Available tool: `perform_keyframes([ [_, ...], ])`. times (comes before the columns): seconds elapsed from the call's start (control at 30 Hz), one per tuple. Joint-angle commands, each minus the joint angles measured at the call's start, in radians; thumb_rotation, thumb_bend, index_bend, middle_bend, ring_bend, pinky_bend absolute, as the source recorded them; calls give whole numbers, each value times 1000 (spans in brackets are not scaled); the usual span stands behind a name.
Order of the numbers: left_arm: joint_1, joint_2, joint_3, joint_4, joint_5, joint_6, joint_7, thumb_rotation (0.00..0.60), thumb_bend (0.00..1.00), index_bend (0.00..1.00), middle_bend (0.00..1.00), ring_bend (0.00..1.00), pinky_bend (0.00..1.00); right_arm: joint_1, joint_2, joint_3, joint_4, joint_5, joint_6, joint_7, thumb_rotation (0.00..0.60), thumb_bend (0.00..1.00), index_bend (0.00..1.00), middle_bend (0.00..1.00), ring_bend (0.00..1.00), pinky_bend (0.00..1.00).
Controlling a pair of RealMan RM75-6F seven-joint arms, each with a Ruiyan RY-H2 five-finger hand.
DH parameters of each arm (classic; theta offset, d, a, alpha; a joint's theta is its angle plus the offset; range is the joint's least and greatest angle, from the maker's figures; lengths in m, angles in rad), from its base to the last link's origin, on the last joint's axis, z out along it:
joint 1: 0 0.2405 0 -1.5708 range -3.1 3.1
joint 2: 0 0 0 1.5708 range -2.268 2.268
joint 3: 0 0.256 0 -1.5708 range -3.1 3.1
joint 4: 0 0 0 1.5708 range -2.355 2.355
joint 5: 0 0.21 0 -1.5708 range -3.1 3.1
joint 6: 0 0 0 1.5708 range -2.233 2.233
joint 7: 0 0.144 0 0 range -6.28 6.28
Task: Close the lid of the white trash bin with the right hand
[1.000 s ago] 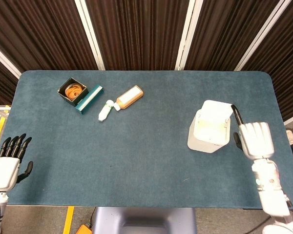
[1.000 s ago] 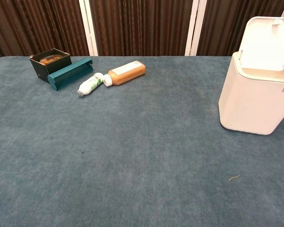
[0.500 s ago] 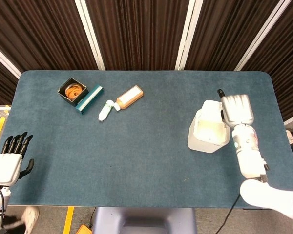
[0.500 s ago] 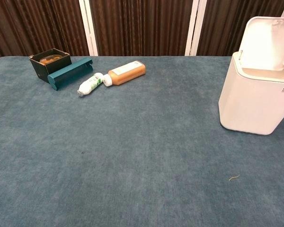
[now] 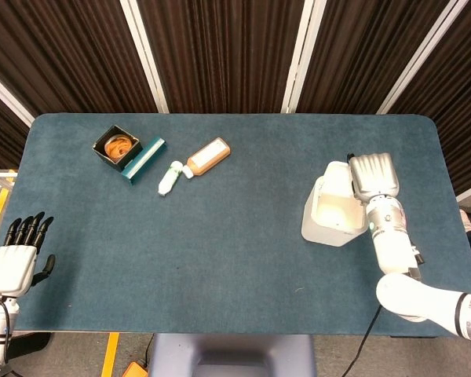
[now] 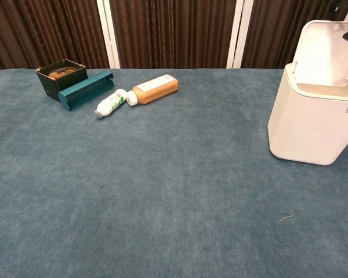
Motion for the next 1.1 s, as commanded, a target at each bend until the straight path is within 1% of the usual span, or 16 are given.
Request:
perform_keyframes([
  [0.03,0,1,1,0,0,1,-1,600,465,0,0,0,16,-5,25,-28,-39,-24,13,20,600,553,460,1000,1000,1000],
  [0.1,-1,1,1,-1,-1,2,-2,600,465,0,0,0,16,-17,46,-47,-77,-54,26,31,600,553,459,1000,1000,1000],
  [0.2,-2,2,2,-1,0,1,-4,600,465,0,0,0,16,-42,77,-84,-134,-131,64,44,600,552,454,1000,1000,1000],
  [0.3,-5,0,3,1,1,-2,-5,600,464,0,0,0,16,-71,100,-125,-187,-204,101,52,600,553,444,1000,1000,1000],
  [0.37,-7,-2,4,2,1,-3,-4,600,463,0,0,0,16,-90,111,-162,-221,-244,123,44,600,552,437,1000,1000,1000],
  [0.5,-11,-4,5,3,1,-6,5,600,463,0,0,0,16,-119,102,-227,-238,-314,148,28,600,552,426,1000,1000,1000],
  [0.6,-13,-5,7,2,0,-12,7,600,464,0,0,0,16,-136,84,-260,-231,-356,157,29,600,552,422,1000,1000,1000],
  [0.83,-16,-5,6,0,-6,-14,15,600,463,0,0,0,16,-154,46,-305,-197,-383,146,33,600,553,410,1000,1000,1000],
  [1.1,-15,-4,7,-1,-5,-9,13,600,465,0,0,0,16,-157,29,-324,-179,-396,133,38,600,552,402,1000,1000,1000],
])
